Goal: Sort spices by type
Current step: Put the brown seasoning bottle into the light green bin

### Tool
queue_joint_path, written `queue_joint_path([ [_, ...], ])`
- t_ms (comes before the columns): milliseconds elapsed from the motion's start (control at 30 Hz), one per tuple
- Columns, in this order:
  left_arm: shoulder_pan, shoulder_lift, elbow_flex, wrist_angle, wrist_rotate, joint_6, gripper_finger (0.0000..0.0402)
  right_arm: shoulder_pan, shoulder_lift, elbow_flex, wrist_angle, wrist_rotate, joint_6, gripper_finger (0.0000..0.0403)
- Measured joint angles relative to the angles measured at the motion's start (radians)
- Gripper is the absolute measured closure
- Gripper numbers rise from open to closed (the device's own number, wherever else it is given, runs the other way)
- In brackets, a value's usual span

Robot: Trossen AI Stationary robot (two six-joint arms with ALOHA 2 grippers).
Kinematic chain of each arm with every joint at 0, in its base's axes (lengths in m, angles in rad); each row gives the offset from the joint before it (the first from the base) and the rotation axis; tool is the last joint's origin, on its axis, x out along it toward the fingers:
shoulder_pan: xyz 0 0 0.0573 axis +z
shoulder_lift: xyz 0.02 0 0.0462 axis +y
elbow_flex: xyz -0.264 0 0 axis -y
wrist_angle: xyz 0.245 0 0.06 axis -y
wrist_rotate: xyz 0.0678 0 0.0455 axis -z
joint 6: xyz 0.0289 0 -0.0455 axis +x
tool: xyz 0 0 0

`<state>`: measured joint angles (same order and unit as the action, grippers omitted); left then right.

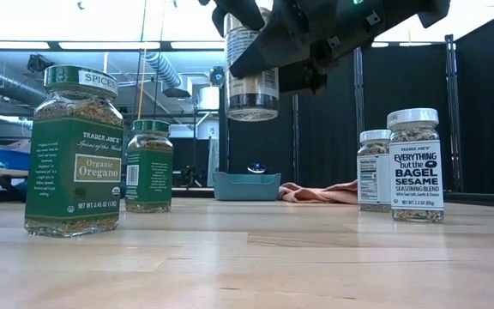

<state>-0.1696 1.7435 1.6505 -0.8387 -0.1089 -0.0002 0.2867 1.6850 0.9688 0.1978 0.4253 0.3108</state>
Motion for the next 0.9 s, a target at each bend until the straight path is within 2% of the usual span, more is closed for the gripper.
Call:
queue_joint_path([
  [167, 0.004, 0.0, 0.0, 0.0, -0.002, 0.001, 0.0124, -0.007, 0.0, 0.0, -0.007, -0.055, 0.039, 0.0085],
  [400, 0.003, -0.001, 0.0, -0.002, -0.002, 0.005, 0.0123, -0.006, 0.001, -0.002, -0.005, -0.068, -0.003, 0.0076],
  [700, 0.004, -0.002, 0.0, -0.016, -0.015, 0.006, 0.0123, -0.006, -0.019, -0.003, -0.022, -0.069, 0.018, 0.0009],
  [900, 0.007, -0.002, 0.0, -0.074, -0.019, 0.005, 0.0123, -0.012, -0.09, -0.003, -0.12, -0.092, 0.103, 0.0016],
])
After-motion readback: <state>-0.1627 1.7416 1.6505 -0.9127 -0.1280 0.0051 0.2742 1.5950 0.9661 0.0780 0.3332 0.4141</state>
